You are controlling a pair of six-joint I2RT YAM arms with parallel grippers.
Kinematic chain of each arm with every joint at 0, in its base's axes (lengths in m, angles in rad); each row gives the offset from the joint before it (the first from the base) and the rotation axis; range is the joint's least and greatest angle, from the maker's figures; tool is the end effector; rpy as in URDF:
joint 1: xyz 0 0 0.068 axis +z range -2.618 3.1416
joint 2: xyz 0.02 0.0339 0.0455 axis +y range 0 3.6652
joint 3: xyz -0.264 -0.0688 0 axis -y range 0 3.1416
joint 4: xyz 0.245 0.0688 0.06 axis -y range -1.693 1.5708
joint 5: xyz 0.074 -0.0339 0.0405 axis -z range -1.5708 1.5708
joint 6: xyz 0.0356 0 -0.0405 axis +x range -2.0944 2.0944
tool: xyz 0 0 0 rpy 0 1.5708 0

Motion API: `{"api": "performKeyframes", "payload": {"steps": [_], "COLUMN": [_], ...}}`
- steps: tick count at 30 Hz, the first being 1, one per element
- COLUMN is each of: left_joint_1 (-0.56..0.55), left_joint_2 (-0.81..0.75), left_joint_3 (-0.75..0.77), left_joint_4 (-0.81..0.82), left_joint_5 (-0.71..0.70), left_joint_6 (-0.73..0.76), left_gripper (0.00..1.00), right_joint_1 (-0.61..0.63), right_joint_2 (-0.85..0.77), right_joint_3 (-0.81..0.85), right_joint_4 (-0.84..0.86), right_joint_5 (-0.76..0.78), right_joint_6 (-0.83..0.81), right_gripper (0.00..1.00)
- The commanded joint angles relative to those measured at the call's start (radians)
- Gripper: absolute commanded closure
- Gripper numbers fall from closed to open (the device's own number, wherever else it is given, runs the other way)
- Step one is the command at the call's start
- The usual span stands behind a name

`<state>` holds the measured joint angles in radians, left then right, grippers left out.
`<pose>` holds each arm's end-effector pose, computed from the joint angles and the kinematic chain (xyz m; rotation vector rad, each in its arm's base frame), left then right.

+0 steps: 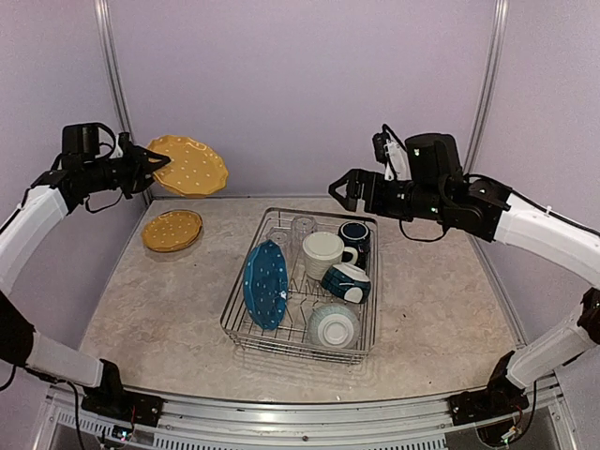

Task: Unload the mixed dishes from the dish rack
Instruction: Place the plate on the plate.

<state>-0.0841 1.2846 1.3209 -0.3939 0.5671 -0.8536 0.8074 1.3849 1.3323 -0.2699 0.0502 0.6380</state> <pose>0.2830 -0.0430 0.3992 -0.3777 2.0156 -1.1527 0.2246 0.2321 0.3853 -0.1335 2.0001 0.9170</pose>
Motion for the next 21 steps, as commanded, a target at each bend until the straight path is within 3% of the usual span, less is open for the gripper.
{"api": "performKeyframes", "payload": {"steps": [1,8,21], "left_joint_1": [0.161,0.286,0.348], "left_joint_2": [-0.021,0.065,0.341], "left_joint_3": [-0.06,-0.126,-0.149], "left_joint_4": [0.216,0.34,0.495], "left_joint_5": [0.109,0.039,0.001], "left_joint_6": [-0.189,-0.318,-0.339], "left_gripper": [1.0,1.0,1.0], "right_joint_1": [-0.007,-0.01,-0.035], "right_joint_2": [-0.046,-0.095,-0.16], "right_joint_3": [-0.081,-0.093,-0.114], "right_joint_4": [-0.146,-0.184,-0.216], "right_joint_5": [0.125,0.198,0.231], "right_joint_6": [-0.052,-0.077,-0.084], "right_gripper": [0.0,0.0,0.0]}}
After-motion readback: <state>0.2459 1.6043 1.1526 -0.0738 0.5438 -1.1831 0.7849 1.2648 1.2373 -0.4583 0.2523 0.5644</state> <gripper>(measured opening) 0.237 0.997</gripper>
